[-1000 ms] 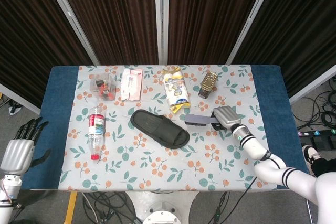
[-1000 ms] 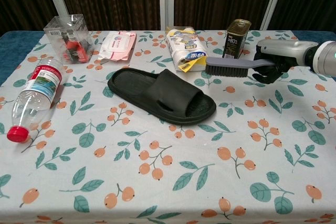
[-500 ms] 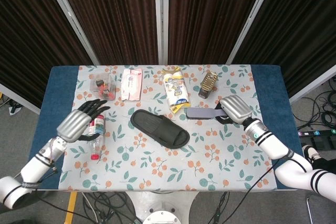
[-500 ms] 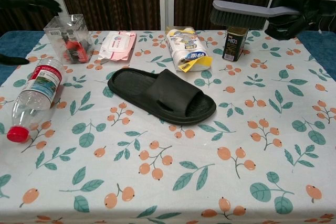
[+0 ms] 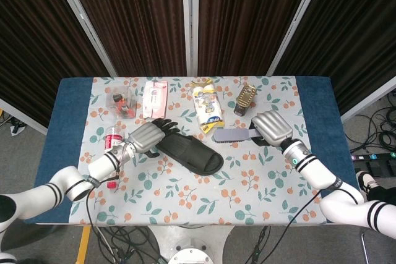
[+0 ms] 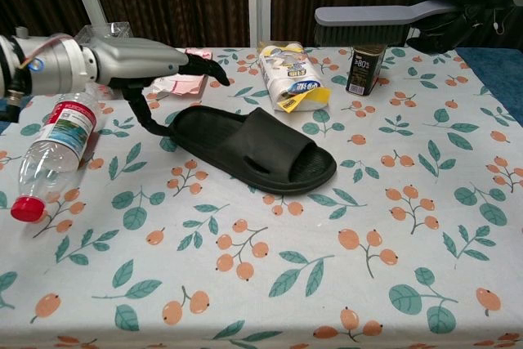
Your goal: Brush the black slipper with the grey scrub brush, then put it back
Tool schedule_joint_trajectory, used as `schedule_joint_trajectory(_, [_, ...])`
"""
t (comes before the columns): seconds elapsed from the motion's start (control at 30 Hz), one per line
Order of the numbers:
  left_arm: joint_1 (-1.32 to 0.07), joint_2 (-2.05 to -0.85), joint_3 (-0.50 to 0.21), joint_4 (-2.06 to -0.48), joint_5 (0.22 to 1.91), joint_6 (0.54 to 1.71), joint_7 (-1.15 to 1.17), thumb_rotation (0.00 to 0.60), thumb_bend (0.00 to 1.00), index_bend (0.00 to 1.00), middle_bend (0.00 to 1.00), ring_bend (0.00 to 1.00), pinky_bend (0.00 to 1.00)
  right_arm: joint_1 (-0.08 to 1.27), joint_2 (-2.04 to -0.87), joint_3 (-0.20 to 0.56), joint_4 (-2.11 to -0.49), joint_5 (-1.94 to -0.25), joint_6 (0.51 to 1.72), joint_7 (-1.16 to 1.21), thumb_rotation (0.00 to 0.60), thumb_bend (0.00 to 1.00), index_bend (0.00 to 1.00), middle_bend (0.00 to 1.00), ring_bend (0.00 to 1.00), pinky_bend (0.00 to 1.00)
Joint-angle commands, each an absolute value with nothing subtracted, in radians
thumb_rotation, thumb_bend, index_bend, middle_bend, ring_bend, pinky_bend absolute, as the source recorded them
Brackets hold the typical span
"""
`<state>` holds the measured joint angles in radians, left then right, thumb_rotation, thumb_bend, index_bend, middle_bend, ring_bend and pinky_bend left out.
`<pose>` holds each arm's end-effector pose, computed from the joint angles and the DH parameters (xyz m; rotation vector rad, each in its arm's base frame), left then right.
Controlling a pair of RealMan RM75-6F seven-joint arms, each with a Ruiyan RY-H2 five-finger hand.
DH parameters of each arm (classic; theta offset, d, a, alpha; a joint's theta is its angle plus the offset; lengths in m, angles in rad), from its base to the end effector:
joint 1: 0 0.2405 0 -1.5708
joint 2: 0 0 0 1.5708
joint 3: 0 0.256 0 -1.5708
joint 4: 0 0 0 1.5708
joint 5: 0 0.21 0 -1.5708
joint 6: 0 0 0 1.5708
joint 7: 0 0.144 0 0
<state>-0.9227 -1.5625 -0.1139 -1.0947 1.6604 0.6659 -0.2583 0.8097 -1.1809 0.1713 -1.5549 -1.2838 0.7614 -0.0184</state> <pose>-0.1445 0.3915 -0.0352 -2.2939 -0.7970 -0.8287 -0.1545 -0.3759 0.0795 1.9985 -0.9032 0.8827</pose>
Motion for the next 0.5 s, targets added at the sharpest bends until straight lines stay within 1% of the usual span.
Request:
schedule_joint_trajectory(0.03, [-0.962, -1.613, -0.094, -1.034, 1.633, 0.619, -0.232, 0.6, 0.28, 0.15, 0.13, 0.05, 0.13, 0.814, -1.207, 0.162, -1.543, -1.26, 0.753, -0.044, 0.6, 0.39, 1.0, 1.0, 1.0, 1.0])
schedule_joint_trajectory(0.23, [-1.004, -1.679, -0.089, -0.948, 1.588, 0.564, -0.226, 0.6, 0.28, 0.15, 0.13, 0.05, 0.13, 0.827, -1.244, 0.151, -1.515, -1.262, 0.733, -0.046, 0.6, 0.39, 1.0, 1.0, 1.0, 1.0])
schedule_joint_trajectory(0.37, [-1.03, -1.703, -0.087, -0.918, 1.561, 0.524, -0.246, 0.6, 0.28, 0.15, 0.13, 0.05, 0.13, 0.834, -1.268, 0.143, -1.494, -1.265, 0.73, -0.064, 0.6, 0.38, 1.0, 1.0, 1.0, 1.0])
schedule_joint_trajectory(0.4, [-1.039, -1.707, -0.086, -0.913, 1.553, 0.508, -0.256, 0.6, 0.28, 0.15, 0.14, 0.05, 0.13, 0.836, -1.277, 0.141, -1.487, -1.265, 0.731, -0.07, 0.6, 0.38, 1.0, 1.0, 1.0, 1.0])
schedule_joint_trajectory(0.47, [-1.047, -1.715, -0.083, -0.901, 1.547, 0.503, -0.261, 0.6, 0.28, 0.18, 0.19, 0.08, 0.13, 0.839, -1.291, 0.137, -1.476, -1.265, 0.73, -0.078, 0.6, 0.38, 1.0, 1.0, 1.0, 1.0])
schedule_joint_trajectory(0.5, [-1.047, -1.723, -0.082, -0.89, 1.544, 0.511, -0.26, 0.6, 0.28, 0.21, 0.24, 0.11, 0.15, 0.842, -1.302, 0.135, -1.468, -1.265, 0.727, -0.083, 0.6, 0.38, 1.0, 1.0, 1.0, 1.0])
